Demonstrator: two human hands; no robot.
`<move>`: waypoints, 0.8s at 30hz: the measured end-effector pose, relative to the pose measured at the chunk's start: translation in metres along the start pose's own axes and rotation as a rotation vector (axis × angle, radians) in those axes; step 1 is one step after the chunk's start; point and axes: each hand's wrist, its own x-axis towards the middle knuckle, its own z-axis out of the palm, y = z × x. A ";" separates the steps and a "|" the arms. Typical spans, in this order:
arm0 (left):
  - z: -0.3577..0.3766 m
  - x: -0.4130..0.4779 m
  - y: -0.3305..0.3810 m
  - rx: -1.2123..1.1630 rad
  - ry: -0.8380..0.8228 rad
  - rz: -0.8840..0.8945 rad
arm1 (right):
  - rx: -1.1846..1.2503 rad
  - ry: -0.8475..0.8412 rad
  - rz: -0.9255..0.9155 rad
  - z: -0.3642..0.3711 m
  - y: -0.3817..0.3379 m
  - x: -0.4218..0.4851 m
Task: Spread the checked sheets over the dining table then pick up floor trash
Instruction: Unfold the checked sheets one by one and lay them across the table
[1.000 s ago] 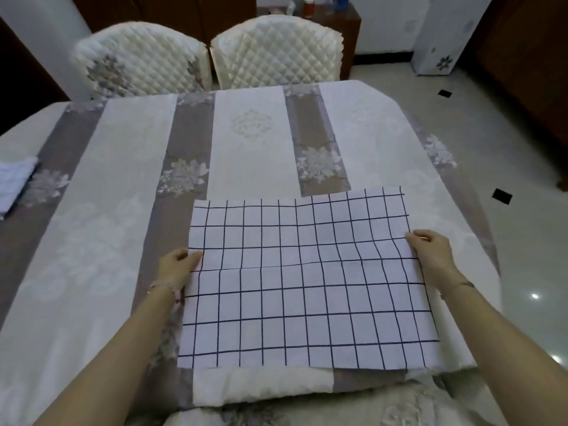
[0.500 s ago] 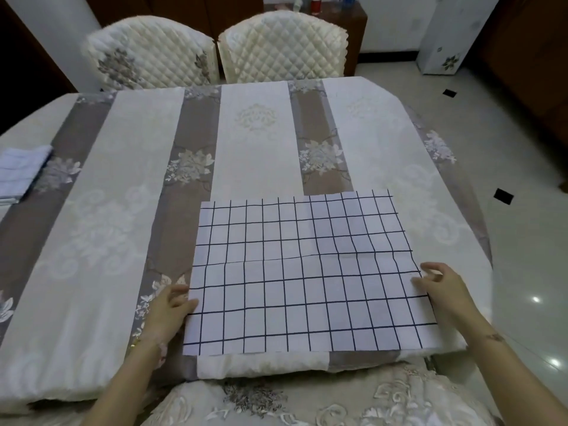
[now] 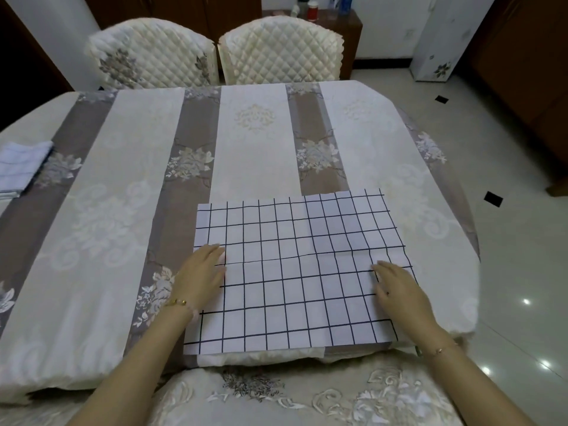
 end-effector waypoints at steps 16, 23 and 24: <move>0.001 0.030 -0.017 0.179 -0.257 -0.003 | -0.078 -0.213 -0.066 0.000 0.008 -0.009; -0.049 -0.029 0.002 -0.290 0.024 -0.257 | 0.269 -0.147 -0.004 -0.010 -0.041 -0.004; -0.055 -0.047 0.001 -0.366 0.093 -0.307 | 0.345 -0.184 -0.018 -0.009 -0.055 -0.003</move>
